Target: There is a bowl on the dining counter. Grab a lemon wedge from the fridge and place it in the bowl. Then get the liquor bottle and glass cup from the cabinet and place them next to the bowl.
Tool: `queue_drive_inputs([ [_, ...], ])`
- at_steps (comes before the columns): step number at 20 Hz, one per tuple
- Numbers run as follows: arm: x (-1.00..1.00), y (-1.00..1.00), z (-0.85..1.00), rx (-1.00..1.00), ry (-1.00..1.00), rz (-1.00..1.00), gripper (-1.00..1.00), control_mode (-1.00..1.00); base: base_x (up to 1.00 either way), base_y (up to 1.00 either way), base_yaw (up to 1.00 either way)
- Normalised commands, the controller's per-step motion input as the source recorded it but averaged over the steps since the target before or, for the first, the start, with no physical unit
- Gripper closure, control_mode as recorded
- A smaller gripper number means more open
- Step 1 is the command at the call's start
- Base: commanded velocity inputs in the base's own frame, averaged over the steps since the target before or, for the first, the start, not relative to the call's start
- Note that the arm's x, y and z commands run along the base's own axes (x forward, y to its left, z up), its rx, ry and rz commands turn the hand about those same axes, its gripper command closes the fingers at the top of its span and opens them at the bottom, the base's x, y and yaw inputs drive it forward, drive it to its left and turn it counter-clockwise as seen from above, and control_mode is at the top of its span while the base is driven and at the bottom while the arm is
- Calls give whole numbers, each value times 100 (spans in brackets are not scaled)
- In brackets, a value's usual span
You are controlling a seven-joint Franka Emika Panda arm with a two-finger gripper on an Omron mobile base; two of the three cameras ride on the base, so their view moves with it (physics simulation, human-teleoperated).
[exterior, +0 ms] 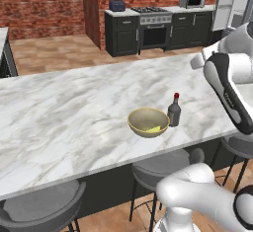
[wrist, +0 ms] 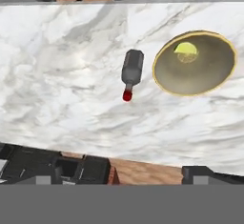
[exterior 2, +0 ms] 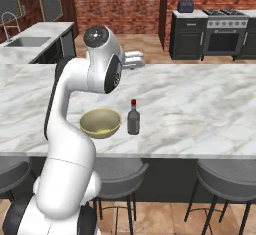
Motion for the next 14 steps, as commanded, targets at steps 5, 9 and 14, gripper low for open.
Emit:
queue_drive_inputs([
  [5,-94,5,69,-1,1,-10,-100,-100,0,0,0],
  [9,-99,3,54,0,0,-9,-100,-100,0,0,0],
  [14,-100,28,18,-1,0,-3,-100,-100,0,0,0],
])
